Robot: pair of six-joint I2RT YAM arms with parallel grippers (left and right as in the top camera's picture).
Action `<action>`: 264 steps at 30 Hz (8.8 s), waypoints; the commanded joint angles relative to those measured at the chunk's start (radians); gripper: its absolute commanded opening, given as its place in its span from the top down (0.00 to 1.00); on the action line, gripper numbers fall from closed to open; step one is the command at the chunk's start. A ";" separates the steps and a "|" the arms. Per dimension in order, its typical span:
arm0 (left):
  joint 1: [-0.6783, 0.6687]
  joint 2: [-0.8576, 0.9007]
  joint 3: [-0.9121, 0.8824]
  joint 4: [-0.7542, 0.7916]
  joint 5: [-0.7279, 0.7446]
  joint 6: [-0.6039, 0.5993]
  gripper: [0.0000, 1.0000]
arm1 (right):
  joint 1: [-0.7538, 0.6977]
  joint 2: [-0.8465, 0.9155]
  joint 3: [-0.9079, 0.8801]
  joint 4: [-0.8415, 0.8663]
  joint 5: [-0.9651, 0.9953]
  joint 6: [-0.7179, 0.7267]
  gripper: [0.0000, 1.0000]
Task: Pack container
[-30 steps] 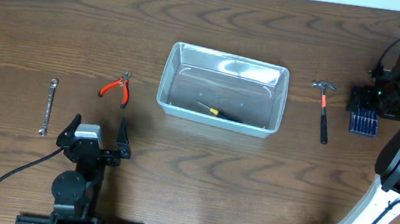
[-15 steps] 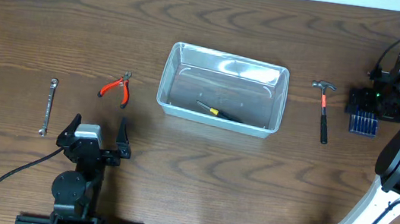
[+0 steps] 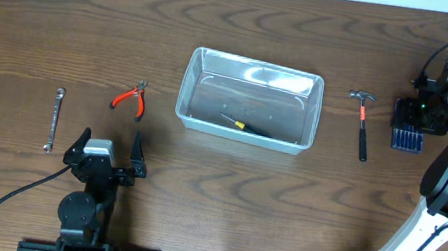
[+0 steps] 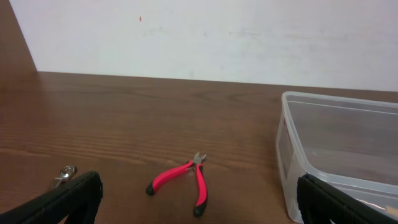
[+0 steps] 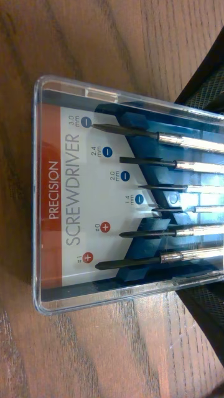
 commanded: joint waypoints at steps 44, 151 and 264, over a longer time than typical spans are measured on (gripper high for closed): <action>0.003 -0.005 -0.015 -0.038 0.006 -0.006 0.02 | 0.221 -0.003 0.768 -0.467 -0.185 -0.041 0.99; 0.003 -0.005 -0.015 -0.038 0.006 -0.006 0.02 | 0.776 0.094 0.188 -0.177 -0.236 -0.292 0.44; 0.003 -0.005 -0.015 -0.038 0.006 -0.006 0.02 | 0.253 -0.044 0.100 -0.141 0.046 0.182 0.01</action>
